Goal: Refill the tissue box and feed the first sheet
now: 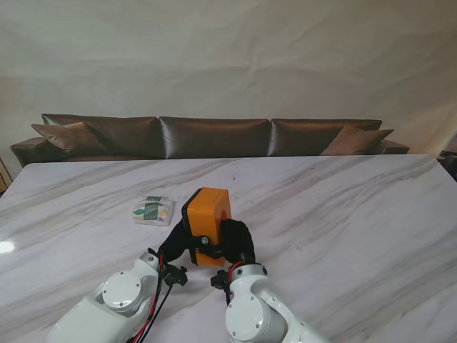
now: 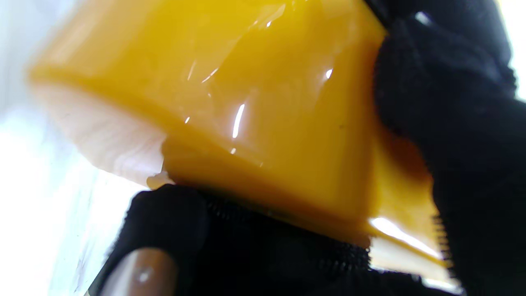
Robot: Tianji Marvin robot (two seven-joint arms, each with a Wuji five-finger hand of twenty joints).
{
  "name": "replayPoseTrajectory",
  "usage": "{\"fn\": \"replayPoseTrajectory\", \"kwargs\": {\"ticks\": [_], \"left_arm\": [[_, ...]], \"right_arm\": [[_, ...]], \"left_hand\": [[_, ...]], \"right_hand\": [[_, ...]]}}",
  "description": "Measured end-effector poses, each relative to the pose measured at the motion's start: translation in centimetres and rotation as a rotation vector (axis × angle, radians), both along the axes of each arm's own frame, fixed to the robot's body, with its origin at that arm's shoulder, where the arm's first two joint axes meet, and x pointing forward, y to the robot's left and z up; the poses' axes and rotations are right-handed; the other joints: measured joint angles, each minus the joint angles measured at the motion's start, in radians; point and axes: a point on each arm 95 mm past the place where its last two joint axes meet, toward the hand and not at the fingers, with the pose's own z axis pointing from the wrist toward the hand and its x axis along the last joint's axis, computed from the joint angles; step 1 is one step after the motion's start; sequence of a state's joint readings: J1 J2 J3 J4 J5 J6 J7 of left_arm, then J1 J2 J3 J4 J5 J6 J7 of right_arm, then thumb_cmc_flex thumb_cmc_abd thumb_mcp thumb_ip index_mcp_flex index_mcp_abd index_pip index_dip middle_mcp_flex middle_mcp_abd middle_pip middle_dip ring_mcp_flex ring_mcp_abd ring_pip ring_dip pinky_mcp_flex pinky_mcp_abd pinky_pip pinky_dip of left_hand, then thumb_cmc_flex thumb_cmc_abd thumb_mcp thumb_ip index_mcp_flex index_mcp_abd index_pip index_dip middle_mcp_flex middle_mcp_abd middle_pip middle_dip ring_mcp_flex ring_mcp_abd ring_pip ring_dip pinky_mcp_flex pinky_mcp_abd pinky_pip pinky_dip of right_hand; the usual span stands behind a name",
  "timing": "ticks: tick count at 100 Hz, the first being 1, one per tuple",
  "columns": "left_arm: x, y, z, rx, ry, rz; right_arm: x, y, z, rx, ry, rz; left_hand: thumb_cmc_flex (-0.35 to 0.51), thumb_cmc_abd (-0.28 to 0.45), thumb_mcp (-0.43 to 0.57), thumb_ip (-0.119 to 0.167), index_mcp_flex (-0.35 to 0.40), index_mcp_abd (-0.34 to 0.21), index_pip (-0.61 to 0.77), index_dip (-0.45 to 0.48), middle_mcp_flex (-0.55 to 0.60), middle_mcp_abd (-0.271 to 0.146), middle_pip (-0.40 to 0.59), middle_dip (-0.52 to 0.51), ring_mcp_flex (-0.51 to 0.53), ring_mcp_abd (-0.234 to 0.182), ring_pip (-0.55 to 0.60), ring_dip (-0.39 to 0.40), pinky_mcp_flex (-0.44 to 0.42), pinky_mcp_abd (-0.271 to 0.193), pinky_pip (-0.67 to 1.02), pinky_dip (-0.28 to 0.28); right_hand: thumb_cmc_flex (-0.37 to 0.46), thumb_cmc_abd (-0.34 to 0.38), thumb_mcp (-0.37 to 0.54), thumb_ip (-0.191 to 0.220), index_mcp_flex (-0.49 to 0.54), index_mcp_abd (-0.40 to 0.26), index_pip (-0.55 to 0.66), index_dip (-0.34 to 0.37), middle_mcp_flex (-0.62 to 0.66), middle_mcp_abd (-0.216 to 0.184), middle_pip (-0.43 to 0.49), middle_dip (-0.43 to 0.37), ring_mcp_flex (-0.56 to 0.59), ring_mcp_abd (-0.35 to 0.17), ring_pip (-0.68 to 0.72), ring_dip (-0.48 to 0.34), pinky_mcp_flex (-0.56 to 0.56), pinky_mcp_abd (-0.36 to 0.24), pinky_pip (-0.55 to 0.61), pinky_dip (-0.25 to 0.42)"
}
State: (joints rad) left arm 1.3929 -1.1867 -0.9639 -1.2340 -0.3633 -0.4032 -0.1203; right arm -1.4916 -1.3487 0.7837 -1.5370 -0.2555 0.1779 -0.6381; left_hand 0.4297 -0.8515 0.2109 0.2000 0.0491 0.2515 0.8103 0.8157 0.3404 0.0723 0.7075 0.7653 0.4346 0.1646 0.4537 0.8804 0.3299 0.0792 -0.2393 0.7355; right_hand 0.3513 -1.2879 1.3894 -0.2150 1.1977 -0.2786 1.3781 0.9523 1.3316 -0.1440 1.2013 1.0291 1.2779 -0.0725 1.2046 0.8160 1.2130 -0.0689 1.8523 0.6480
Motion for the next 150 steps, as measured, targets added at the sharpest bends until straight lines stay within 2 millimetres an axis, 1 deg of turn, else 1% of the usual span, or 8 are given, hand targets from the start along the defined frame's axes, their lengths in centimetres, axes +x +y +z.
{"fn": "replayPoseTrajectory", "kwargs": {"ticks": [4,50,67,106,114,120,134,150], "left_arm": [[0.0,0.0,0.1,0.002,-0.003,0.009],[-0.4,0.0,0.4,0.012,-0.021,0.043],[-0.7,0.0,0.5,0.012,-0.028,0.065],[-1.7,0.3,1.0,0.014,-0.037,0.116],[-1.8,0.4,1.0,0.011,-0.034,0.123],[-2.0,0.4,0.9,0.009,-0.032,0.128],[-2.2,0.4,0.9,0.006,-0.029,0.134],[-2.3,0.4,0.7,0.005,-0.020,0.136]], "right_arm": [[0.0,0.1,0.0,-0.002,-0.002,-0.003],[0.2,0.6,0.1,-0.060,-0.032,-0.022],[0.1,0.7,0.2,-0.076,-0.033,-0.028],[0.1,1.3,0.5,-0.116,-0.048,-0.045],[0.1,1.4,0.6,-0.126,-0.049,-0.052],[0.1,1.4,0.6,-0.132,-0.046,-0.056],[0.3,1.3,0.3,-0.150,-0.042,-0.064],[0.3,1.3,0.1,-0.160,-0.041,-0.070]], "left_hand": [[0.000,-0.017,0.017,-0.010,0.006,-0.002,0.005,0.012,0.004,0.000,0.000,0.010,0.000,0.000,0.000,0.019,0.011,0.000,0.000,0.001],[0.000,-0.057,0.076,-0.011,0.015,-0.004,0.006,0.135,0.013,0.000,0.000,0.079,0.000,0.001,-0.007,0.077,0.020,0.000,0.000,0.011],[0.000,-0.060,0.091,-0.048,0.025,-0.005,-0.003,0.164,0.014,0.000,0.000,0.100,0.000,0.001,-0.008,0.103,0.037,0.002,0.000,-0.038],[0.005,-0.071,0.126,-0.051,0.027,-0.005,-0.010,0.180,0.014,0.000,-0.005,0.101,0.000,0.001,-0.034,0.117,0.060,0.003,0.000,-0.060],[0.016,-0.071,0.127,-0.051,0.028,-0.005,-0.027,0.188,0.014,0.000,-0.021,0.101,0.000,0.001,-0.058,0.122,0.061,0.003,0.000,-0.073],[0.028,-0.071,0.140,-0.072,0.040,-0.005,-0.068,0.212,0.014,0.000,-0.043,0.109,0.022,0.001,-0.124,0.142,0.065,0.003,0.000,-0.081],[0.067,-0.077,0.143,-0.074,0.050,-0.005,-0.110,0.223,0.014,0.000,-0.099,0.125,0.022,0.001,-0.198,0.143,0.066,0.003,0.000,-0.083],[0.080,-0.079,0.147,-0.074,0.050,-0.005,-0.114,0.223,0.014,0.000,-0.107,0.128,0.022,0.001,-0.210,0.143,0.071,0.003,0.000,-0.088]], "right_hand": [[0.000,-0.009,0.000,0.000,0.001,-0.006,0.000,0.000,0.001,0.000,0.002,0.000,0.001,0.000,0.001,0.000,0.000,0.000,0.000,0.000],[-0.016,-0.059,-0.006,0.000,0.012,-0.013,0.000,0.006,0.018,-0.005,0.045,0.000,0.024,-0.009,0.031,0.002,0.008,-0.002,0.000,0.000],[-0.024,-0.075,-0.010,0.000,0.013,-0.016,0.000,0.007,0.022,-0.007,0.056,0.000,0.027,-0.012,0.038,0.002,0.008,-0.004,0.000,0.000],[-0.049,-0.120,-0.038,-0.001,0.015,-0.019,0.001,0.011,0.032,-0.017,0.082,0.001,0.043,-0.023,0.056,0.004,0.008,-0.007,0.000,0.001],[-0.050,-0.146,-0.041,-0.002,0.023,-0.019,0.001,0.011,0.032,-0.018,0.083,0.002,0.043,-0.023,0.056,0.004,0.008,-0.007,0.000,0.011],[-0.050,-0.159,-0.050,-0.004,0.023,-0.016,0.001,0.011,0.032,-0.018,0.085,0.002,0.043,-0.023,0.056,0.004,0.008,-0.007,0.000,0.013],[-0.052,-0.197,-0.066,-0.007,0.023,-0.011,0.002,0.011,0.032,-0.018,0.086,0.002,0.042,-0.025,0.056,0.004,0.008,-0.007,0.000,0.016],[-0.053,-0.208,-0.091,-0.007,0.023,-0.010,0.008,0.011,0.032,-0.018,0.095,0.002,0.042,-0.025,0.056,0.004,0.007,-0.007,0.000,0.025]]}}
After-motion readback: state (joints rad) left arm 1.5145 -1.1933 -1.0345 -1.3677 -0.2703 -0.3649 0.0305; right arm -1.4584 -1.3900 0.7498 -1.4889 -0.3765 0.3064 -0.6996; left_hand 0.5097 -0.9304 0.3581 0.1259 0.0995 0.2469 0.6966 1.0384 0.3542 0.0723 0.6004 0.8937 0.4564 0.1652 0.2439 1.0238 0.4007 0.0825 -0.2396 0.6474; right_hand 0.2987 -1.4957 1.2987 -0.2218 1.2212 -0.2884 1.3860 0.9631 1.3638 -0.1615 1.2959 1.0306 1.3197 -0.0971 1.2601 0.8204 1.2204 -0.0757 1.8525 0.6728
